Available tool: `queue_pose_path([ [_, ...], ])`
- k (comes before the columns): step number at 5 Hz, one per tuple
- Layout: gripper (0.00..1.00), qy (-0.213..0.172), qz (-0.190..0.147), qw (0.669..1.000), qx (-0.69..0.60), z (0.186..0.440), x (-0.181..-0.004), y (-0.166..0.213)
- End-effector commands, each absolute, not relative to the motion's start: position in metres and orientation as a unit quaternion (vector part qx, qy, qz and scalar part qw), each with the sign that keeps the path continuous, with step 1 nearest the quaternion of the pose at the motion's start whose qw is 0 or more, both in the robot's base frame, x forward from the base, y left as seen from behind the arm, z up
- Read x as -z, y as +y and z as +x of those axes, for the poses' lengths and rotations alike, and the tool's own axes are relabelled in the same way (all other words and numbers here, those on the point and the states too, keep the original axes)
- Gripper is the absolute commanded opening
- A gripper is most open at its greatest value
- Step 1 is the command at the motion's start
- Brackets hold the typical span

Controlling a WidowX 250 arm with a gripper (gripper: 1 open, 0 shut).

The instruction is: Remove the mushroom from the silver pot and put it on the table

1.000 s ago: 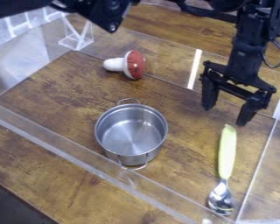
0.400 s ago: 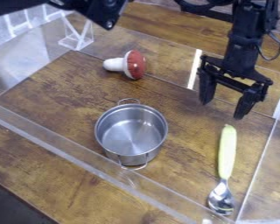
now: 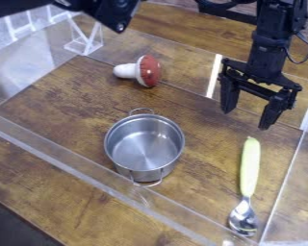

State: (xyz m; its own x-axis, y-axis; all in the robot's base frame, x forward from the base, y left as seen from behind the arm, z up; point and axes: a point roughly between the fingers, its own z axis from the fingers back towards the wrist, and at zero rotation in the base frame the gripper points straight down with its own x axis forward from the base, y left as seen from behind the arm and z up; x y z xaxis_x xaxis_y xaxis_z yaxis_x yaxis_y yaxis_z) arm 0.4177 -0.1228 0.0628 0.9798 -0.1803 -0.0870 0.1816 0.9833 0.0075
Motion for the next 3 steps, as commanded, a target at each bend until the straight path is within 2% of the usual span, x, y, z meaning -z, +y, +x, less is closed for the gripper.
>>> queue_pose_path([
  [1,1.00,0.012,0.001,0.995,0.097,0.4233,-0.0878,-0.1297],
  [3,1.00,0.021,-0.002,0.994,0.105,0.4224,-0.0874,-0.1343],
])
